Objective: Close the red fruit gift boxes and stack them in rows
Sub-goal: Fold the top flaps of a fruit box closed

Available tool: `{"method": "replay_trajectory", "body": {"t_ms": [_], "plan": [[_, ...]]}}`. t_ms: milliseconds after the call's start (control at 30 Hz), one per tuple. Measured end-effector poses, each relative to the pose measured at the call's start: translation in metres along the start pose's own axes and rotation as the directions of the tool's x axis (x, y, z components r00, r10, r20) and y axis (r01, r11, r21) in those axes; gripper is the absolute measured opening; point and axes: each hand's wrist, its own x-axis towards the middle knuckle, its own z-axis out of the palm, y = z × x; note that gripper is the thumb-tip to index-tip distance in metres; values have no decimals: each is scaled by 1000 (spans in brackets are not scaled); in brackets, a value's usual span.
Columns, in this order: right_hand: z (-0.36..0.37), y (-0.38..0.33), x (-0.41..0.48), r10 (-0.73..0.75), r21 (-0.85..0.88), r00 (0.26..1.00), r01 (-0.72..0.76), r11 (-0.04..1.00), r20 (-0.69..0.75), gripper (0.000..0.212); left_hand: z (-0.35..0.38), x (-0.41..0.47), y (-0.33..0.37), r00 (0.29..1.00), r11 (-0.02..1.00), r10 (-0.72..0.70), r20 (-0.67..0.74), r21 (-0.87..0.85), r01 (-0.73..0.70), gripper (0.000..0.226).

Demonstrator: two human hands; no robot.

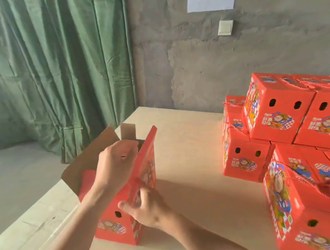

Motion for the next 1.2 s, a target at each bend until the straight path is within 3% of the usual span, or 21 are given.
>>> {"method": "replay_trajectory", "body": {"t_ms": [100, 200, 267, 467, 667, 833, 933, 1033, 1100, 1167, 1200], "plan": [[13, -15, 16, 99, 0, 987, -100, 995, -125, 42, -16, 10, -24, 999, 997, -43, -24, 65, 45, 21], [18, -16, 25, 186, -122, 968, -208, 971, -168, 33, -26, 14, -37, 997, 997, -73, -27, 32, 74, 20], [16, -12, 26, 217, -175, 964, -243, 954, -152, 20, -31, 18, -43, 997, 997, -67, -33, 24, 68, 19], [-29, 3, 10, 314, -165, 939, -335, 928, -140, 24, -40, 36, -40, 997, 999, -49, -67, -26, 48, 18], [-115, 30, -16, 509, -87, 858, -513, 854, -59, 13, -16, 40, -28, 999, 999, -28, 35, -45, 29, 15], [-167, 57, -30, 616, -178, 788, -606, 776, 6, 39, 8, 36, -19, 987, 998, 46, 155, -57, -38, 16], [-197, 75, -45, 644, -228, 765, -623, 748, 20, 41, 18, 37, -18, 983, 996, 75, 170, -64, -65, 17], [-221, 92, -57, 628, -144, 776, -629, 764, -62, 35, 25, 40, -20, 988, 992, 79, 131, -113, -64, 18], [-225, 100, -64, 578, -50, 793, -596, 801, -191, 22, 32, 44, -23, 993, 987, 59, 103, -152, -43, 21], [-218, 109, -73, 526, 9, 758, -567, 823, -385, 16, 40, 46, -31, 988, 962, -59, 140, -256, 94, 24], [-211, 114, -80, 512, 57, 704, -561, 826, -493, 15, 43, 48, -37, 968, 910, -147, 204, -355, 213, 25]]}}
